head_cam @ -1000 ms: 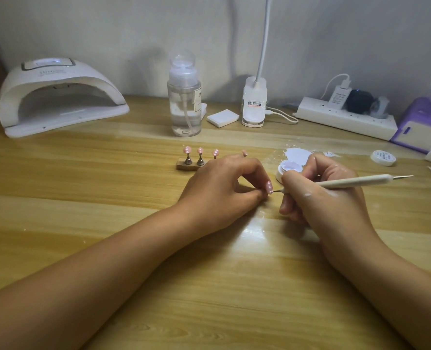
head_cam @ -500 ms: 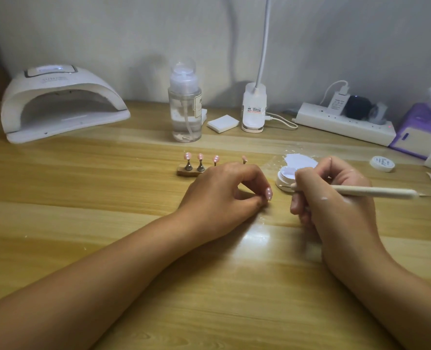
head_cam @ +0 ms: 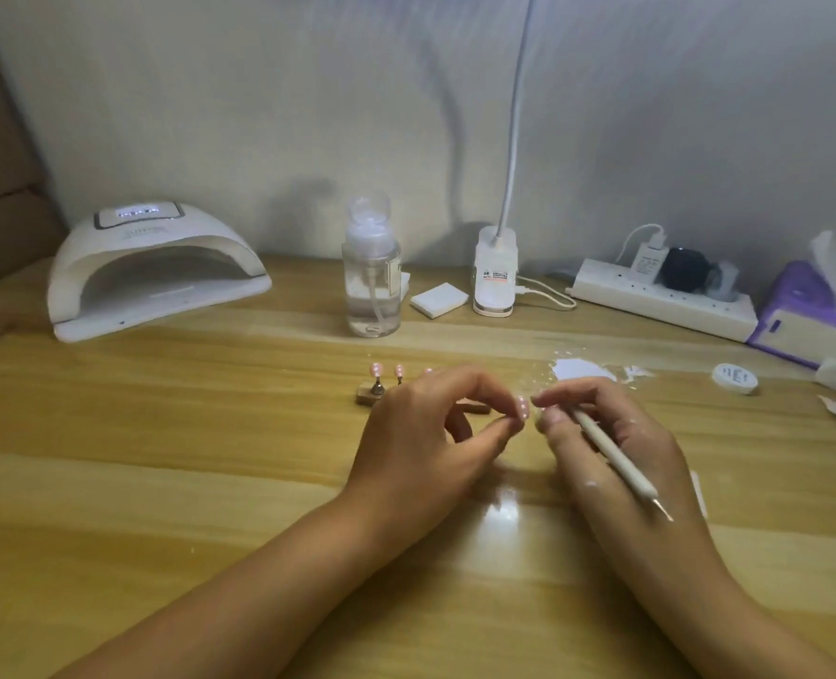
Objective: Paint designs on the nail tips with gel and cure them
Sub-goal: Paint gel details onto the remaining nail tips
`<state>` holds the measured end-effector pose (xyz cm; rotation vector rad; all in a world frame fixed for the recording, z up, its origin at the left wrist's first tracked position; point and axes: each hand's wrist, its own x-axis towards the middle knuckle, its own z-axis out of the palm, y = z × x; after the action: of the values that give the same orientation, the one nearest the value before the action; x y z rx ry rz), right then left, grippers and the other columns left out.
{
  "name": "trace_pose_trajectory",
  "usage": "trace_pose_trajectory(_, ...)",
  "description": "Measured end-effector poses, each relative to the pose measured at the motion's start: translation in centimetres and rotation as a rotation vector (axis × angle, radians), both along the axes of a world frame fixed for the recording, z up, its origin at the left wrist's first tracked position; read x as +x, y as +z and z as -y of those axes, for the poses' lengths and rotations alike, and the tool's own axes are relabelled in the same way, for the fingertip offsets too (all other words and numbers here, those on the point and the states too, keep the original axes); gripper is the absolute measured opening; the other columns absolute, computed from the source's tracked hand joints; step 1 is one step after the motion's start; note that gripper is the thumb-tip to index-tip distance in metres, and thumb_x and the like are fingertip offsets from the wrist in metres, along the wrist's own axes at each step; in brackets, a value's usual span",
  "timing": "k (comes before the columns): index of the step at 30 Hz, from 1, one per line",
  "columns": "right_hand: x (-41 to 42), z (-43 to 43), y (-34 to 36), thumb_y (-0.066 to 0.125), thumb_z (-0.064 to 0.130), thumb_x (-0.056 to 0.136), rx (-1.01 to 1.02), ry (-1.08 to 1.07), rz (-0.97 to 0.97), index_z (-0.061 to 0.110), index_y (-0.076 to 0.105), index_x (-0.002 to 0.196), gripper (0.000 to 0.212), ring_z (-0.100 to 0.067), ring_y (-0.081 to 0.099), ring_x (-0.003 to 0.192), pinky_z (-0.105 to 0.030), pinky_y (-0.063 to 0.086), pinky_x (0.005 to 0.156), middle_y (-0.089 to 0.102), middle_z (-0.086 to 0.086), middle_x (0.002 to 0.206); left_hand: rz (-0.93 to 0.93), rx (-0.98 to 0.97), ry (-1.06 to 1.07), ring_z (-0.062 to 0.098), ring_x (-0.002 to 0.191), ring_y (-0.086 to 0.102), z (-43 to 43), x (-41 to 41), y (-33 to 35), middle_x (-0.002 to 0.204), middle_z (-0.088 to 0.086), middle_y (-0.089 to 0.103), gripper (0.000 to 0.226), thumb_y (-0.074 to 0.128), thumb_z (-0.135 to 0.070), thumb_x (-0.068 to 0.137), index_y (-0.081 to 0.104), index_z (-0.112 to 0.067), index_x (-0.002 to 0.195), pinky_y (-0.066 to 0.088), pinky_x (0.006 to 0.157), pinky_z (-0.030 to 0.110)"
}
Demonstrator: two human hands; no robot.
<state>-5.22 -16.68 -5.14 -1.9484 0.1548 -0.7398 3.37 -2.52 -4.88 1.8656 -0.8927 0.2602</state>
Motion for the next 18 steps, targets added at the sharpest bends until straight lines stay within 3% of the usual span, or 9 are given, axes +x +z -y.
trace_pose_trajectory(4, 0.1, -0.3, 0.1, 0.073, 0.016, 0.089, 0.046, 0.073, -0.023, 0.036, 0.069, 0.088, 0.02, -0.005, 0.057, 0.051, -0.017, 0.043, 0.04, 0.067, 0.012, 0.073, -0.097, -0.117, -0.033, 0.004, 0.066, 0.069, -0.2, 0.1, 0.1, 0.088, -0.021, 0.072, 0.023, 0.08, -0.016, 0.079, 0.074, -0.038, 0.086, 0.046, 0.06, 0.012)
trace_pose_trajectory(7, 0.1, -0.3, 0.1, 0.075, 0.015, 0.087, 0.09, 0.096, 0.018, 0.032, 0.072, 0.089, 0.018, -0.003, 0.052, 0.047, -0.013, 0.04, 0.043, 0.066, 0.013, 0.068, -0.168, -0.186, -0.087, 0.006, 0.078, 0.073, -0.1, 0.1, 0.1, 0.086, -0.012, 0.076, 0.027, 0.078, -0.004, 0.08, 0.076, -0.03, 0.089, 0.054, 0.072, 0.016)
trace_pose_trajectory(12, 0.1, -0.2, 0.3, 0.075, 0.01, 0.086, 0.121, 0.07, 0.085, 0.031, 0.072, 0.085, 0.021, -0.001, 0.061, 0.059, -0.009, 0.045, 0.05, 0.071, 0.009, 0.076, -0.265, -0.275, -0.134, 0.012, 0.088, 0.074, 0.3, -0.3, 0.4, 0.09, -0.003, 0.077, 0.022, 0.072, 0.004, 0.082, 0.079, -0.013, 0.094, 0.057, 0.083, 0.024)
trace_pose_trajectory(18, 0.5, -0.2, 0.4, 0.077, 0.006, 0.081, 0.13, -0.017, 0.123, 0.03, 0.07, 0.08, 0.025, -0.003, 0.052, 0.05, -0.01, 0.042, 0.051, 0.069, 0.007, 0.072, -0.371, -0.203, -0.164, 0.009, 0.087, 0.073, 0.4, -1.4, 2.3, 0.096, -0.007, 0.076, 0.027, 0.067, 0.003, 0.087, 0.073, -0.019, 0.102, 0.057, 0.082, 0.023)
